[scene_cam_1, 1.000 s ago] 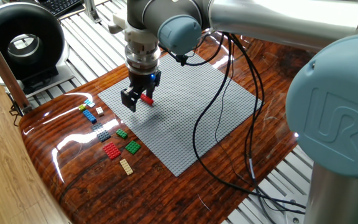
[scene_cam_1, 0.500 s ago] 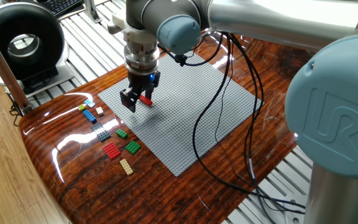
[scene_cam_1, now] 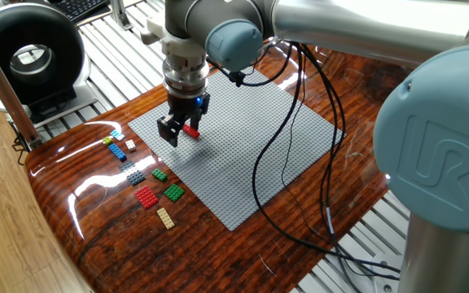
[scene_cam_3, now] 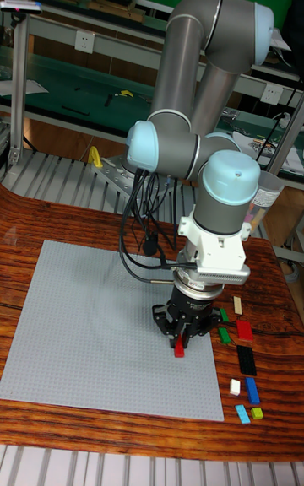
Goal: Build with small Lego blocks
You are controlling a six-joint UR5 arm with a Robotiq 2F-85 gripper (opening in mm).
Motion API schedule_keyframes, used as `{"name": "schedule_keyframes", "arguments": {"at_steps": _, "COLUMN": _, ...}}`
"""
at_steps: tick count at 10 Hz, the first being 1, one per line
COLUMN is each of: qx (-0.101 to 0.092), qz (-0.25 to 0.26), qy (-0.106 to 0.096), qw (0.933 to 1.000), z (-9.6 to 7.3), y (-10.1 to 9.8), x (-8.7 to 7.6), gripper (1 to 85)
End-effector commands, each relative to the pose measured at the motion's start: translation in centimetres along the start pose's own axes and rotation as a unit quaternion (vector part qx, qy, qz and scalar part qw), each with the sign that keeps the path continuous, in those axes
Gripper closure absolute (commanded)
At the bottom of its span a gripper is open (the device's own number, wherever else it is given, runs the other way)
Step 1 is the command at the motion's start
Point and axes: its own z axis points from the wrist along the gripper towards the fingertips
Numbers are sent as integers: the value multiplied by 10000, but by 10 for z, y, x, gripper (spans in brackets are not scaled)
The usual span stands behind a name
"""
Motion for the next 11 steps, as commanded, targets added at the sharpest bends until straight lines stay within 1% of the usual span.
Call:
{"name": "schedule_keyframes", "arguments": {"at_steps": 1, "qx": 113, "qz": 186, "qy": 89, "qw": 9997, "z": -1, "y": -7, "x": 4, "gripper": 827}}
{"name": "schedule_keyframes", "arguments": {"at_steps": 2, "qx": 173, "qz": 193, "qy": 100, "qw": 9996, "z": -1, "y": -10, "x": 5, "gripper": 743}}
{"name": "schedule_keyframes", "arguments": {"at_steps": 3, "qx": 105, "qz": 147, "qy": 74, "qw": 9998, "z": -1, "y": -7, "x": 3, "gripper": 637}}
{"name": "schedule_keyframes", "arguments": {"at_steps": 4, "qx": 98, "qz": 147, "qy": 74, "qw": 9998, "z": -1, "y": -6, "x": 3, "gripper": 623}}
{"name": "schedule_keyframes", "arguments": {"at_steps": 5, "qx": 83, "qz": 101, "qy": 66, "qw": 9999, "z": -1, "y": -6, "x": 3, "gripper": 493}}
{"name": "schedule_keyframes", "arguments": {"at_steps": 6, "qx": -21, "qz": -13, "qy": -1, "qw": 10000, "z": -1, "y": 0, "x": -1, "gripper": 377}}
{"name": "schedule_keyframes", "arguments": {"at_steps": 7, "qx": -128, "qz": -126, "qy": -87, "qw": 9998, "z": -1, "y": 5, "x": -5, "gripper": 293}}
{"name": "schedule_keyframes", "arguments": {"at_steps": 8, "qx": -60, "qz": -127, "qy": -73, "qw": 9999, "z": -1, "y": 2, "x": -4, "gripper": 290}}
{"name": "schedule_keyframes", "arguments": {"at_steps": 10, "qx": -67, "qz": -135, "qy": -82, "qw": 9999, "z": -1, "y": 2, "x": -5, "gripper": 293}}
{"name": "schedule_keyframes", "arguments": {"at_steps": 11, "qx": -53, "qz": -135, "qy": -73, "qw": 9999, "z": -1, "y": 2, "x": -4, "gripper": 317}}
